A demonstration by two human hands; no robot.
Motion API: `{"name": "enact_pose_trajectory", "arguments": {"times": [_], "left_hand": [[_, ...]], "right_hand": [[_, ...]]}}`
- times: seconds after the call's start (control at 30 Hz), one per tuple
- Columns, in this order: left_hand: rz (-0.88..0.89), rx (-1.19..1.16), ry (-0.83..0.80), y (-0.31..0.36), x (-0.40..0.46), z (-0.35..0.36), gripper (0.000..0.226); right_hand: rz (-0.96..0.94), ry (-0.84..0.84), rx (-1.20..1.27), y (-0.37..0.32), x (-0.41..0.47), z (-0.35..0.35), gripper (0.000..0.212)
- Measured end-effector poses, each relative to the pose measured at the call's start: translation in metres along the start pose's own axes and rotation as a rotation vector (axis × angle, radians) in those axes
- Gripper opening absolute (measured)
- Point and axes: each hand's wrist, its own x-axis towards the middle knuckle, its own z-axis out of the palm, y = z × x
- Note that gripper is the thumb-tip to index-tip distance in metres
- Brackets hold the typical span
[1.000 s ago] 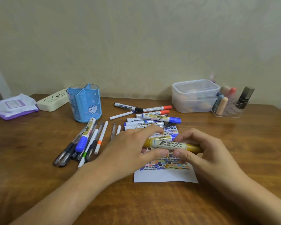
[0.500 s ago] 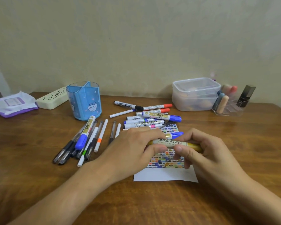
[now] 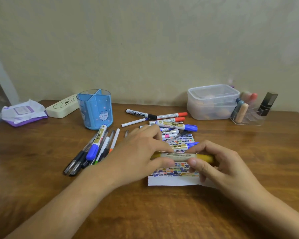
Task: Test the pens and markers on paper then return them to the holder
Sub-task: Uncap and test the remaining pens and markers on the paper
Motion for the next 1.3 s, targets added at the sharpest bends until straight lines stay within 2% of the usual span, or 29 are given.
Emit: {"name": "enact_pose_trajectory", "arguments": {"times": [0.13, 0.23, 0.27, 0.37, 0.43, 0.53, 0.8, 1.1, 1.3], "left_hand": [[-0.138, 0.028, 0.048, -0.025, -0.002, -0.022, 0.026], [-0.316, 0.02, 0.137, -0.047, -0.003, -0.03, 0.019], [-0.361, 0.024, 0.145, -0.052, -0.003, -0.03, 0.022], [-0.439, 0.105, 0.071, -0.057, -0.006, -0.024, 0.045], [-0.473, 0.187, 0.001, -0.058, -0.007, -0.022, 0.033], [-0.486, 0.25, -0.062, -0.057, -0.006, -0.021, 0.016], [-0.46, 0.328, -0.168, -0.054, -0.006, -0.019, 0.017], [-0.395, 0.301, 0.008, -0.051, -0.005, -0.015, 0.011], [-0.344, 0.255, 0.073, -0.05, -0.003, -0.011, 0.016]], "right_hand": [[0.009, 0.068, -0.014, 0.006, 0.003, -0.004, 0.032], [0.054, 0.099, -0.076, 0.016, 0.007, -0.01, 0.029], [0.073, 0.097, -0.106, 0.02, 0.009, -0.011, 0.028], [0.091, 0.091, -0.25, 0.029, 0.013, -0.013, 0.019], [0.098, 0.081, -0.307, 0.032, 0.014, -0.014, 0.019], [0.102, 0.073, -0.336, 0.034, 0.015, -0.014, 0.022], [0.039, 0.073, -0.437, 0.041, 0.017, -0.015, 0.03], [0.019, -0.026, -0.539, 0.048, 0.018, -0.016, 0.043], [0.039, -0.089, -0.534, 0.051, 0.018, -0.016, 0.05]]}}
